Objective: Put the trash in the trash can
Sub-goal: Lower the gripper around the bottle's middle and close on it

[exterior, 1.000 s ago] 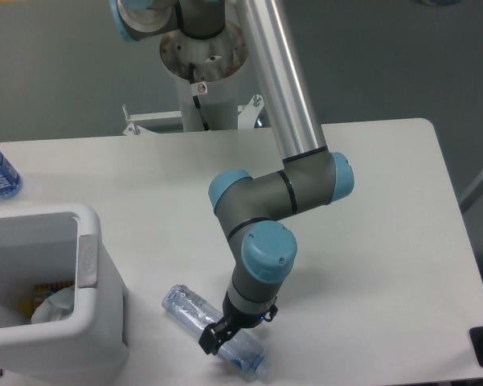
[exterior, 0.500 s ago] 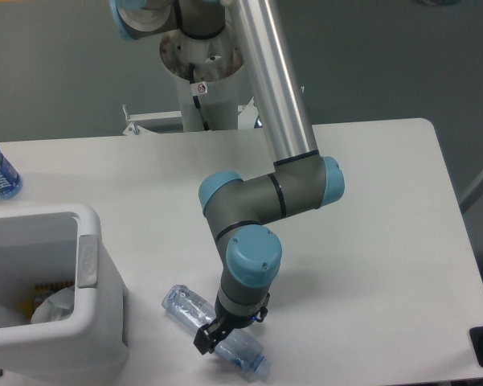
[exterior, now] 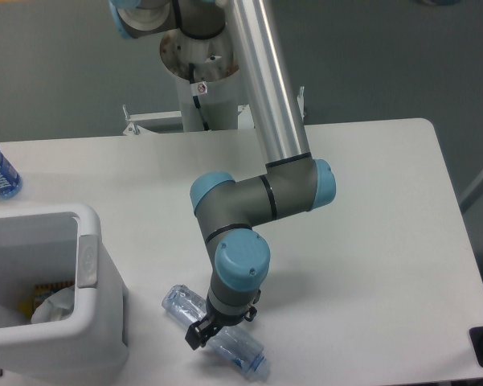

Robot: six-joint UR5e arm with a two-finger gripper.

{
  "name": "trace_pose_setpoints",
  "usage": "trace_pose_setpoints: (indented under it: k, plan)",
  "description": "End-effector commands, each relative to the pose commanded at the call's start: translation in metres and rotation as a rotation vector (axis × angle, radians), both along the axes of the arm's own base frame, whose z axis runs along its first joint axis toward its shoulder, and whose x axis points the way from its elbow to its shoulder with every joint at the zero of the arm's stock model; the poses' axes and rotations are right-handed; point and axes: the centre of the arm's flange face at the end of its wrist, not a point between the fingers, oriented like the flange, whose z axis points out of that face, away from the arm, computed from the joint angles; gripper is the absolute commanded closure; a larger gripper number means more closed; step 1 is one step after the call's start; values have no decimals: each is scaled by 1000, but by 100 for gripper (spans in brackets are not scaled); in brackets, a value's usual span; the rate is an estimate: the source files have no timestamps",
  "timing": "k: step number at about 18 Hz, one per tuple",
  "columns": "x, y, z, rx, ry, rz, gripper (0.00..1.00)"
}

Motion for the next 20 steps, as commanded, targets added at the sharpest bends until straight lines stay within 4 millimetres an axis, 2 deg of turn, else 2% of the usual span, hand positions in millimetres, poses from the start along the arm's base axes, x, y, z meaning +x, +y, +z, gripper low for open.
trace_pose_setpoints:
  k: [6,12,15,20]
  plan:
    - [1,3,-5,-3,1,-4,0]
    - [0,4,-10,-7,-4,-5,22]
    - [1,4,-10,-8,-5,-5,26]
    - [2,4,-6,-4,-3,-6,28]
